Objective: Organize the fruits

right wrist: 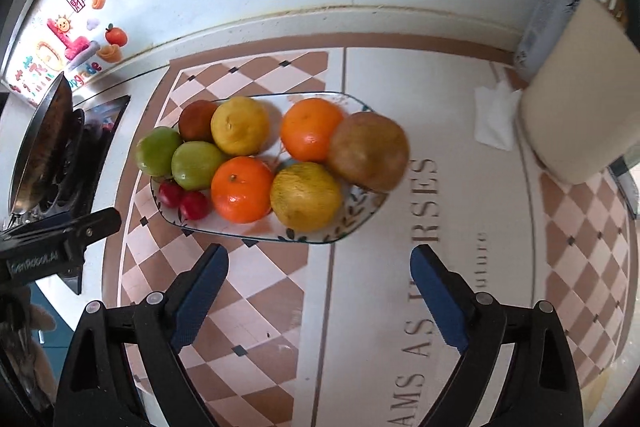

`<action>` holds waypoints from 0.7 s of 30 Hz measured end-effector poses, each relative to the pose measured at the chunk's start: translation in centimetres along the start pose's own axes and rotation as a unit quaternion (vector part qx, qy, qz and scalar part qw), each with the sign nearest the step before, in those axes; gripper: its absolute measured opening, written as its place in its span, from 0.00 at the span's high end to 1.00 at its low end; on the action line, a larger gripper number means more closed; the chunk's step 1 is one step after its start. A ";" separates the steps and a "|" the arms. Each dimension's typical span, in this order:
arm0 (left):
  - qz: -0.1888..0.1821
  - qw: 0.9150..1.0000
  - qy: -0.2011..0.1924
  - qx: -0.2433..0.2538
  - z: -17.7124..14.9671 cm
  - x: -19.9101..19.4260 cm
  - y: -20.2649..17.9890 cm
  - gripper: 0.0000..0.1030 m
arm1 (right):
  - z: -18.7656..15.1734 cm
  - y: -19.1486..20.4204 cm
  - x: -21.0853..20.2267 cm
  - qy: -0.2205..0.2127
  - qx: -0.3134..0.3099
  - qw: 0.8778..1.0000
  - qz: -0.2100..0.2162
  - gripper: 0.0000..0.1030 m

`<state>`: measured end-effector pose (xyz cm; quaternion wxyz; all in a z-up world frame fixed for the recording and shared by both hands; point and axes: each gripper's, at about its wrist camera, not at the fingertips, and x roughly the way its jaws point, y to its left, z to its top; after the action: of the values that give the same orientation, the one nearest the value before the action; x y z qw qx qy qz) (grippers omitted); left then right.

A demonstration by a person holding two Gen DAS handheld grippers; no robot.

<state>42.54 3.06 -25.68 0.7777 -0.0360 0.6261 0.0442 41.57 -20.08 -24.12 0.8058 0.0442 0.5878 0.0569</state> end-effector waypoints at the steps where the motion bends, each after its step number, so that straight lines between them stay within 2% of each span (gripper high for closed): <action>1: -0.001 1.000 -0.007 0.001 -0.2 -0.5 -0.1 0.05 | -0.1 0.3 -0.6 -0.006 0.001 1.000 -0.001 0.08; 10: -0.005 0.996 -0.081 0.033 -4.2 -7.2 -0.4 0.05 | -3.2 1.5 -8.3 -0.077 0.018 0.997 -0.015 0.08; 21: -0.016 0.984 -0.165 0.067 -12.3 -16.1 1.7 0.05 | -11.7 4.5 -19.5 -0.150 0.030 0.988 -0.029 0.08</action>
<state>26.95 3.00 -12.60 0.8713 0.0140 0.4905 -0.0056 24.30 -18.38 -8.69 0.8846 0.0594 0.4625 0.0083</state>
